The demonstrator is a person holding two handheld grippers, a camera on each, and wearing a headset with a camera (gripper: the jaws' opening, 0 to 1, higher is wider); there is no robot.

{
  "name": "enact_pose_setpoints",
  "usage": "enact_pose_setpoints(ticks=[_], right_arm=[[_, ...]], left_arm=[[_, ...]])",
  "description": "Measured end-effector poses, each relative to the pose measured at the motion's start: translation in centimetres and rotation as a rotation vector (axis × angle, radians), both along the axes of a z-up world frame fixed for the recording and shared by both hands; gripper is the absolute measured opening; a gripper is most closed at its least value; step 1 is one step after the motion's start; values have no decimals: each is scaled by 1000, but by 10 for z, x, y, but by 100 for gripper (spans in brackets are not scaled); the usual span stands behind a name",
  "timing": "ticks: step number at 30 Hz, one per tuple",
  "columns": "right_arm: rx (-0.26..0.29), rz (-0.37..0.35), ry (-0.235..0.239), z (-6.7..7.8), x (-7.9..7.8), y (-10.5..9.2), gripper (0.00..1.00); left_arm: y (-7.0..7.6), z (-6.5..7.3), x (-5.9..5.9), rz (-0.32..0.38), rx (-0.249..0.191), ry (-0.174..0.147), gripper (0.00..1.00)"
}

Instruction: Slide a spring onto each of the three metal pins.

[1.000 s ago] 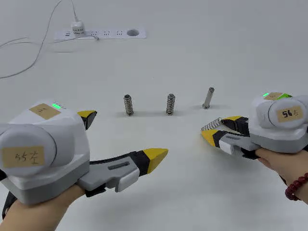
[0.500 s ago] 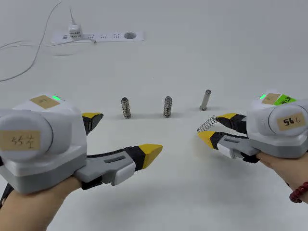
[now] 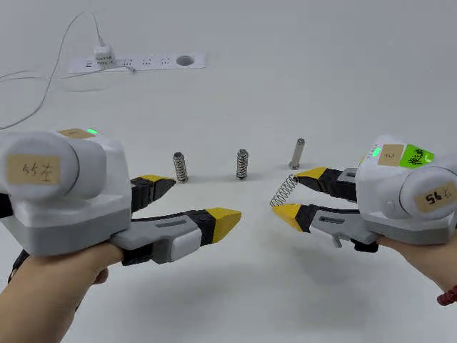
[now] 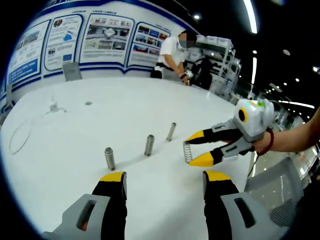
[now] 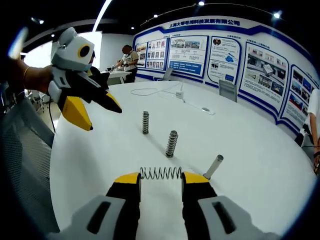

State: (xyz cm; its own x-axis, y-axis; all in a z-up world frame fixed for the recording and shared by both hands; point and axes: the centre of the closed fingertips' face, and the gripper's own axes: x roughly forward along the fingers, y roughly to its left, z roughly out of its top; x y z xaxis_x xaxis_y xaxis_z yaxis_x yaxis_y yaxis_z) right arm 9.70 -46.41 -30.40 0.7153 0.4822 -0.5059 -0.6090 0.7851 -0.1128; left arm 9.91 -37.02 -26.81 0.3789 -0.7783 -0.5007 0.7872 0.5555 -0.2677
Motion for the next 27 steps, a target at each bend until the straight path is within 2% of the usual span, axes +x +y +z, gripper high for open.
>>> enact_pose_setpoints(ticks=[1, 2, 7, 15, 19, 20, 23, 27], right_arm=[[6, 18, -1, 1, -1, 3, 33], [9, 26, -4, 1, -1, 4, 33], [33, 78, -17, 8, -4, 13, 33], [40, 167, -28, 13, -13, 29, 33], [42, 209, -28, 15, -18, 37, 33], [42, 218, -28, 15, -19, 39, 33], [40, 234, -30, 16, -20, 42, 33], [37, 260, -36, 17, -22, 46, 33]], left_arm=[[-2, -1, -2, -11, -8, 21, 62], [-2, -1, -2, -8, -12, 28, 61], [-5, -3, -4, -24, -21, 45, 55], [-13, -6, -9, -40, -46, 114, 50], [-15, -7, -11, -47, -45, 132, 45], [-16, -8, -11, -48, -47, 140, 44], [-19, -10, -14, -51, -68, 199, 43], [-22, -10, -16, -59, -74, 217, 39]])
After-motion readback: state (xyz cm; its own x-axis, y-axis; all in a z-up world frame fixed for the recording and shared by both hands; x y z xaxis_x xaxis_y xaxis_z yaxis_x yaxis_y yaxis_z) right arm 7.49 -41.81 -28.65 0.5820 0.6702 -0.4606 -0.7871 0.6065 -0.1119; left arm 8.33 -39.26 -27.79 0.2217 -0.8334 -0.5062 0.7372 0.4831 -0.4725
